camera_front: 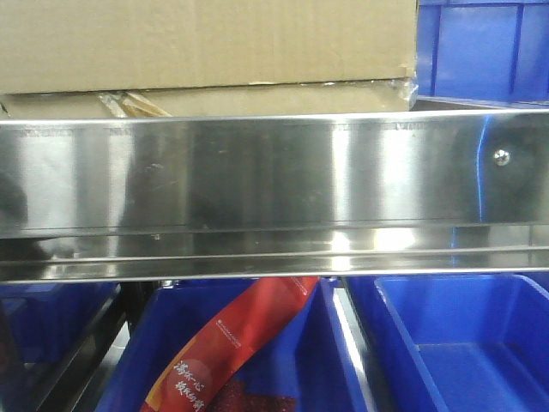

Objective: Grab carton from right shelf to conveyor

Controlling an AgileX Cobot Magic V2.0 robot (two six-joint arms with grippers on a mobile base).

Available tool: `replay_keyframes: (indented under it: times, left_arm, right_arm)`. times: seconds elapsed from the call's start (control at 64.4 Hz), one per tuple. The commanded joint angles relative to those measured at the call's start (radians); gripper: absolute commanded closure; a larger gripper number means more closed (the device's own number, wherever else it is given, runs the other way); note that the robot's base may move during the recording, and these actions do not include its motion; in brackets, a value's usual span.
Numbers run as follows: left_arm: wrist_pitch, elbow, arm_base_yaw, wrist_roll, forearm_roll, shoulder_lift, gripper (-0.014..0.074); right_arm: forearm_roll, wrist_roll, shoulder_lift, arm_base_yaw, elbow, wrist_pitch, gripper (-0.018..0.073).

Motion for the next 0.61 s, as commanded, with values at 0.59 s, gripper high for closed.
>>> replay_keyframes:
  times: [0.59]
  left_arm:
    - [-0.194,-0.036,-0.002,0.002,0.000,-0.003,0.0605]
  right_arm:
    - [0.003,-0.010,-0.003,0.003,-0.093,-0.092,0.0627]
